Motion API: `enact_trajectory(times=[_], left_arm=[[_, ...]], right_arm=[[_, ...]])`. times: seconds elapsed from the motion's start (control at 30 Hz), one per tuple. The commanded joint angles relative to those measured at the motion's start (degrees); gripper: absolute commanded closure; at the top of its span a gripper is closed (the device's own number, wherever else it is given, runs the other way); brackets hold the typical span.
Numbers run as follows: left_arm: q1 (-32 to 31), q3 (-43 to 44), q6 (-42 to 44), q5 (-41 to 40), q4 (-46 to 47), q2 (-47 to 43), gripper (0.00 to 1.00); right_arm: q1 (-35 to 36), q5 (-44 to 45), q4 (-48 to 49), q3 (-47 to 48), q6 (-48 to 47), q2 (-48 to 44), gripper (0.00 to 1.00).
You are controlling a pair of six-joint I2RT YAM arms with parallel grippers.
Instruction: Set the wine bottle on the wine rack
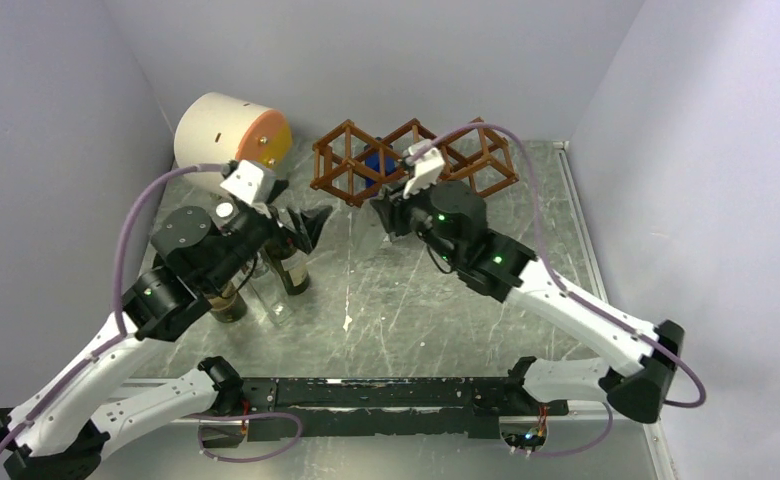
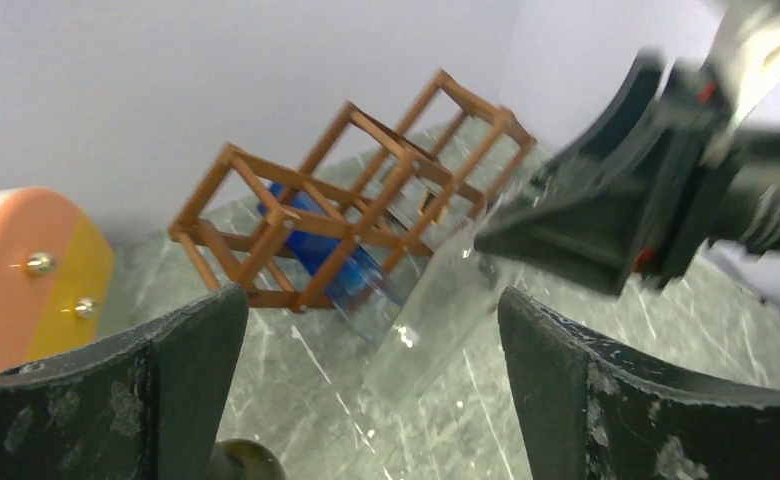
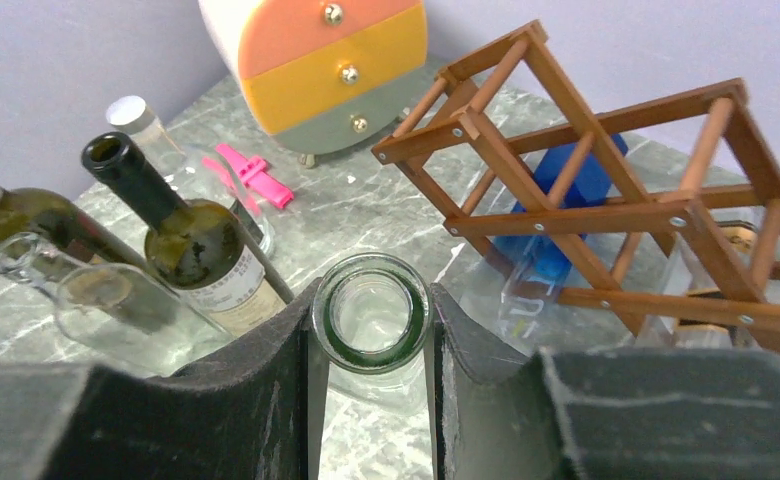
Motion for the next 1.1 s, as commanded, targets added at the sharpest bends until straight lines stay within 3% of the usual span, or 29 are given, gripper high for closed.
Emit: enact_trajectory(times=[0.0,0.3,0.47,0.67,1.07], left_arm=[[0.1,-5.3,2.5,11.2,6.1,0.9,0.01],[0.1,-18.5,-0.3,25.6,21.6,9.0,0.01],[0.2,-19.1,2.6,31.3,25.8,15.6,0.01],[0.1,-20.6,6.1,43.6,30.8,20.2,0.04],[-0.1,-22.6,7.0,47.6,37.4,23.0,0.14]], right_arm=[[0.2,2.6,-2.4,-0.5,2.7,-7.4,1.0],[0.2,2.4,-11.3,0.7,5.7,-14.5,1.0],[0.1,-1.2,-14.5,2.9,6.2,-16.1,1.0],[0.2,-3.2,-15.1,3.2,6.9,-18.2,1.0],[0.2,-6.4,-13.9,2.8,6.6,-19.9,1.0]])
